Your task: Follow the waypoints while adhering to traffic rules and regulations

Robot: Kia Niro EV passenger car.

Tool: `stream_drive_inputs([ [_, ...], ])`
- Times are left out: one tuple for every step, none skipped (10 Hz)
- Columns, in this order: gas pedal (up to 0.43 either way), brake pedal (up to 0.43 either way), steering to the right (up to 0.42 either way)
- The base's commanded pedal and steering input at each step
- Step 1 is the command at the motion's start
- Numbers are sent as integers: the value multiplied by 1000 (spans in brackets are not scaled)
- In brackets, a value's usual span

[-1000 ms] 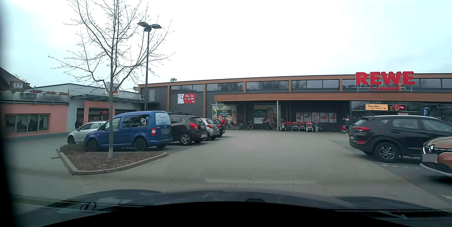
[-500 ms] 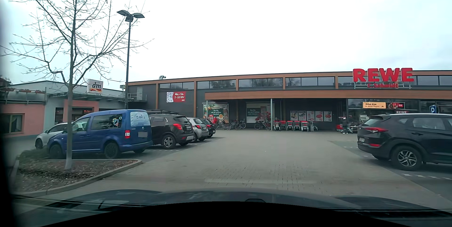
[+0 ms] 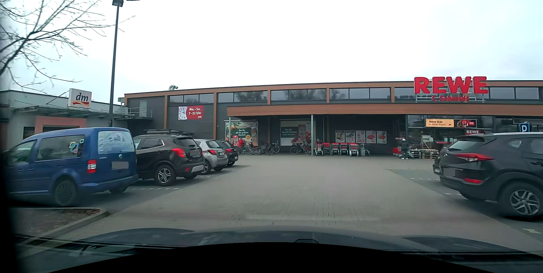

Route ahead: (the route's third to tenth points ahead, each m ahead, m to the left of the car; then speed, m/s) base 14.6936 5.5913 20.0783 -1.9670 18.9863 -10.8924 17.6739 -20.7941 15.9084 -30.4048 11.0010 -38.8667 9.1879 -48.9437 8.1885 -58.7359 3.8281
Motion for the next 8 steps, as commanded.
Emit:
stream_drive_inputs([
  [220, 0, 157],
  [177, 0, 151],
  [150, 0, 144],
  [0, 0, 137],
  [0, 0, 128],
  [0, 0, 114],
  [0, 0, 96],
  [0, 6, 85],
])
